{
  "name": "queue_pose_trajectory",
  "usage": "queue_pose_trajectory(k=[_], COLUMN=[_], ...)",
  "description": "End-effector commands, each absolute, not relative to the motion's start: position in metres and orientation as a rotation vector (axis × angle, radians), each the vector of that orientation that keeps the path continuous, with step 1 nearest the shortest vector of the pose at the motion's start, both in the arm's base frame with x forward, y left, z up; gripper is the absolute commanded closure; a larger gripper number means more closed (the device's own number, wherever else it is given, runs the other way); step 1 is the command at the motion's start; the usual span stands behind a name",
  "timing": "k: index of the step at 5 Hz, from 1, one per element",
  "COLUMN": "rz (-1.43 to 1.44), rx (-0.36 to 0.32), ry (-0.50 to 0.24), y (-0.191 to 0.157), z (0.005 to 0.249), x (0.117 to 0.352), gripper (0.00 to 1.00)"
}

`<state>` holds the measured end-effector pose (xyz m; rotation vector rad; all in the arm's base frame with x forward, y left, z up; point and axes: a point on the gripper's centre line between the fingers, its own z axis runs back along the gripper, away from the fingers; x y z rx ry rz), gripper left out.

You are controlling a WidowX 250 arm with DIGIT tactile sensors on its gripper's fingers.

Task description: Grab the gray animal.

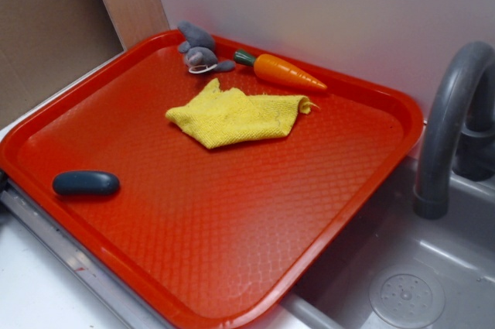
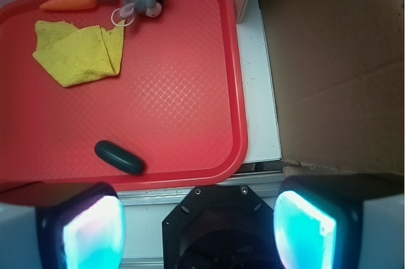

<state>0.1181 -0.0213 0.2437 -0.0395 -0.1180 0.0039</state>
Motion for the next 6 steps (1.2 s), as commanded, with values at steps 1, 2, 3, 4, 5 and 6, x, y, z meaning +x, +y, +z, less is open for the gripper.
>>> queue_pose_trajectory(k=[1, 2, 3, 4, 5, 6], rz=[0.004, 0.064, 0.132, 0.162, 0.164, 0.139], rx=[-0.04, 0.033, 0.061, 0.014, -0.049, -0.219], ry=[-0.118, -0.233, -0.327, -0.462, -0.539, -0.598], y=[-0.021, -0.024, -0.027, -0.035, -0.044, -0.053], z=[0.244, 0.24, 0.233, 0.217, 0.196, 0.169], x=[0.118, 0.127, 0.14, 0.167, 0.194, 0.225], gripper=[0.0, 0.0, 0.0, 0.0, 0.0, 0.0])
